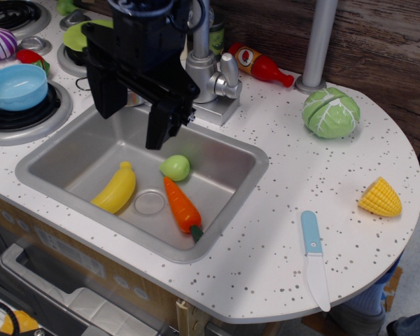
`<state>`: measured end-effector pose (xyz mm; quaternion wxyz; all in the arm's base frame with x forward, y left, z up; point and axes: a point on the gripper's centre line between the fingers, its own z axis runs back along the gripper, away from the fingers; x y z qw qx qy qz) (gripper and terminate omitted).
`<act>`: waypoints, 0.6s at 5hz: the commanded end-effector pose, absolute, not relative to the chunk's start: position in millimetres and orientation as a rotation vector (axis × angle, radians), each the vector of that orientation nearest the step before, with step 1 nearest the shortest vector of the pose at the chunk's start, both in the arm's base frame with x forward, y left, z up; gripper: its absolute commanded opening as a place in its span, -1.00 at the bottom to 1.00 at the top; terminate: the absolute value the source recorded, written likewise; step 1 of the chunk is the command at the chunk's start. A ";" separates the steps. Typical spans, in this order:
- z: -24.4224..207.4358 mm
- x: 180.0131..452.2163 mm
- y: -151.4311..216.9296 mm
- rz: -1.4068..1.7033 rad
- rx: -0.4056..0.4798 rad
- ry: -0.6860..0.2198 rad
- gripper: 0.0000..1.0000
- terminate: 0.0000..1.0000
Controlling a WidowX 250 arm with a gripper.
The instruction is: Take sushi out of pan
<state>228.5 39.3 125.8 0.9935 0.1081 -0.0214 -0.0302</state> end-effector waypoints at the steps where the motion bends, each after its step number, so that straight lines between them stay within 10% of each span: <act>1: 127.2 273.5 88.9 -0.001 0.271 -0.096 1.00 -1.00; 3: 105.8 336.6 175.7 -0.054 0.355 -0.226 1.00 -1.00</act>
